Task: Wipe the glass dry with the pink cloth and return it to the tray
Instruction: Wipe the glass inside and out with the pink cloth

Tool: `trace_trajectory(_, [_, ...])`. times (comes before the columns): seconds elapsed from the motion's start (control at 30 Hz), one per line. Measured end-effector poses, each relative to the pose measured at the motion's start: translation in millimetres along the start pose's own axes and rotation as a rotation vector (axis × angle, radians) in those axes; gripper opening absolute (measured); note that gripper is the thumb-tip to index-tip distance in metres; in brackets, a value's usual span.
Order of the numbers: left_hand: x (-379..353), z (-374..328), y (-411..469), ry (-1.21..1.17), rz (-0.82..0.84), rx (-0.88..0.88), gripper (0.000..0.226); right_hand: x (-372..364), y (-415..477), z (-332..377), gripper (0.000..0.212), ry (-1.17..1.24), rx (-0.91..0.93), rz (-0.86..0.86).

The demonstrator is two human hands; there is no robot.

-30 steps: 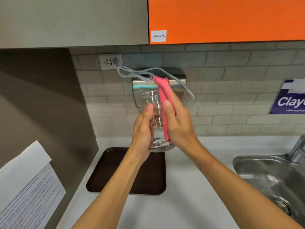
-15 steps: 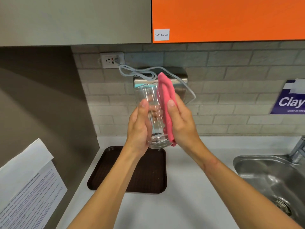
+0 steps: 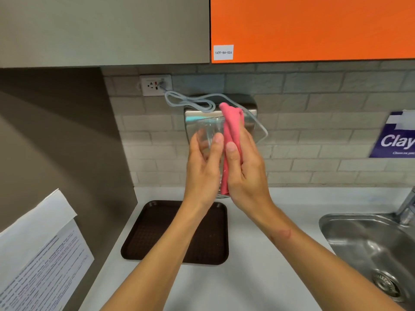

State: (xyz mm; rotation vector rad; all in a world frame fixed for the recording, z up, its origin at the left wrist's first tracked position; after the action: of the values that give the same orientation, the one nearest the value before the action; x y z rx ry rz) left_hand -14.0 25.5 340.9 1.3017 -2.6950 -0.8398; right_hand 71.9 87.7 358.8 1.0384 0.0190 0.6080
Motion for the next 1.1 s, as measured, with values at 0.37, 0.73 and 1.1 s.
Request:
trace_trajectory(0.37, [11.6,-8.6,-6.0,-0.137,-0.065,0.0,0.071,-3.2,-17.3,-0.2,0.053,0.107,0.024,0.115])
trace_trajectory(0.73, [2.9,-19.4,-11.8,0.159,-0.091,-0.119,0.077,10.8,-12.8,-16.7,0.029,0.187,-0.288,-0.064])
trace_trajectory(1.1, [0.1,-29.1,-15.6,0.545,0.017,-0.273,0.074,53.8,6.9,21.6,0.043,-0.419,0.371,-0.062])
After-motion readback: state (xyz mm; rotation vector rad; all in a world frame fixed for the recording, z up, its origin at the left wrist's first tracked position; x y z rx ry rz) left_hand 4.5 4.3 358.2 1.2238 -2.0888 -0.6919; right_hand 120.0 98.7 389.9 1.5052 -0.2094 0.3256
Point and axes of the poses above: each hand's wrist, its own y-axis towards the middle knuckle, its own x-axis out of the back of the hand, z = x × y, the point moved 4 cm from there along y, towards the middle knuckle, and after that the axes turned 6 degrees about -y, right-handed, at the moved point
